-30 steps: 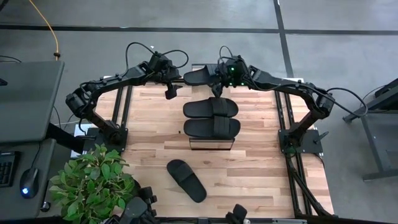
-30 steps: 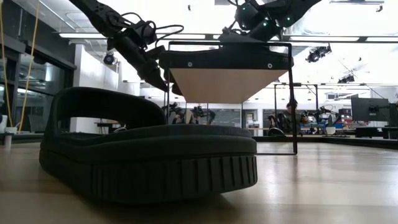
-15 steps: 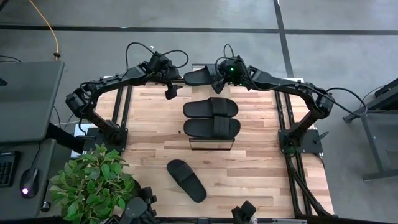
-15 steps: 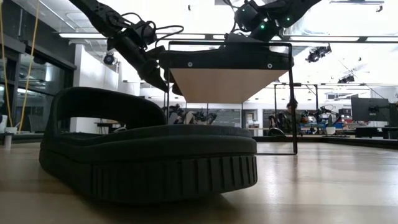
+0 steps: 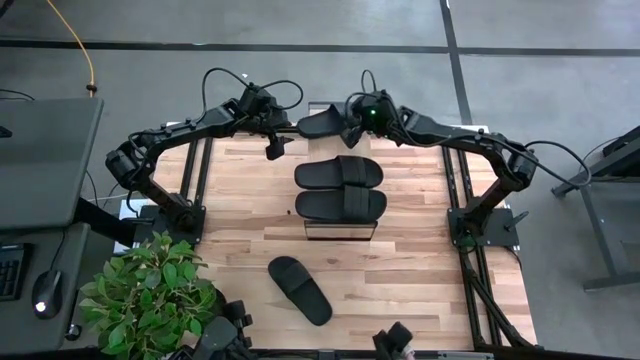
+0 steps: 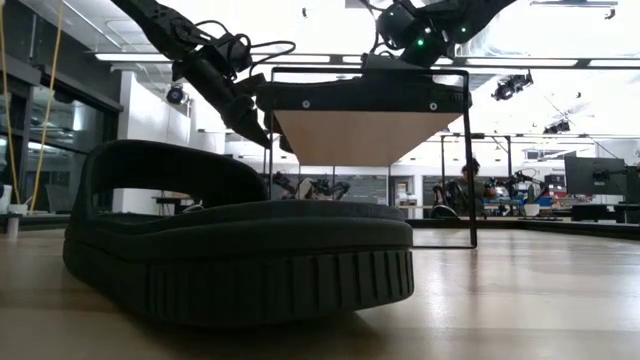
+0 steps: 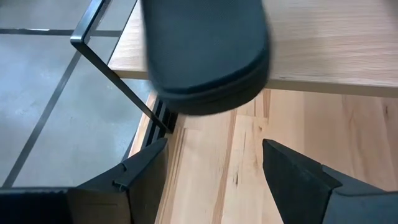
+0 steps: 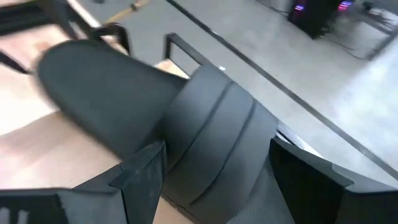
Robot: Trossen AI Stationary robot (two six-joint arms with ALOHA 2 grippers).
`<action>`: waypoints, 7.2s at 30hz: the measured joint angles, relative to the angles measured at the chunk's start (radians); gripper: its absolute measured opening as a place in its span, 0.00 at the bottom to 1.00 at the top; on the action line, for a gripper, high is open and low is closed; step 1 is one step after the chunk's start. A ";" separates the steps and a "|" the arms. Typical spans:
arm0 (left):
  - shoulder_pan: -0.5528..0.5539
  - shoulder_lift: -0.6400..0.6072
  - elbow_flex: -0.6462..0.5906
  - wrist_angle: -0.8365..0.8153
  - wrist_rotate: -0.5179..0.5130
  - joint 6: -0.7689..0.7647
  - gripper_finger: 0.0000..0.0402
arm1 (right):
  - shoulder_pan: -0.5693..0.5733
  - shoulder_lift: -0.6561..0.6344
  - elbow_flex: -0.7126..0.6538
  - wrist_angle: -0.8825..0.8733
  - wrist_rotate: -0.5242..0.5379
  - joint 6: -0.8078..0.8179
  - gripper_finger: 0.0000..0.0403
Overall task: Pick and place slides into the shelf
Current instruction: Put the black slipper on the shelf
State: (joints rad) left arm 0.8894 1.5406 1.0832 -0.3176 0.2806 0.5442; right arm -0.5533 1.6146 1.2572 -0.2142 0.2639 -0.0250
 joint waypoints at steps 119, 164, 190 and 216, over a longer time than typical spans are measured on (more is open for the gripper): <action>-0.072 -0.001 0.000 -0.034 -0.117 0.000 0.60 | 0.133 0.349 0.578 -0.550 -0.188 -0.369 0.67; -0.072 -0.001 0.001 -0.043 -0.105 -0.010 0.60 | 0.121 0.350 0.578 -0.497 -0.261 -0.329 0.67; -0.072 -0.001 0.001 -0.046 -0.095 -0.015 0.60 | 0.087 0.423 0.629 -0.479 -0.098 -0.354 0.67; -0.072 -0.001 0.001 -0.079 -0.086 -0.016 0.60 | 0.051 0.422 0.655 -0.519 -0.167 -0.356 0.67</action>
State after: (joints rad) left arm 0.8173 1.5398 1.0840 -0.3969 0.1950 0.5279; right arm -0.5018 2.0369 1.9125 -0.7330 0.0964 -0.3815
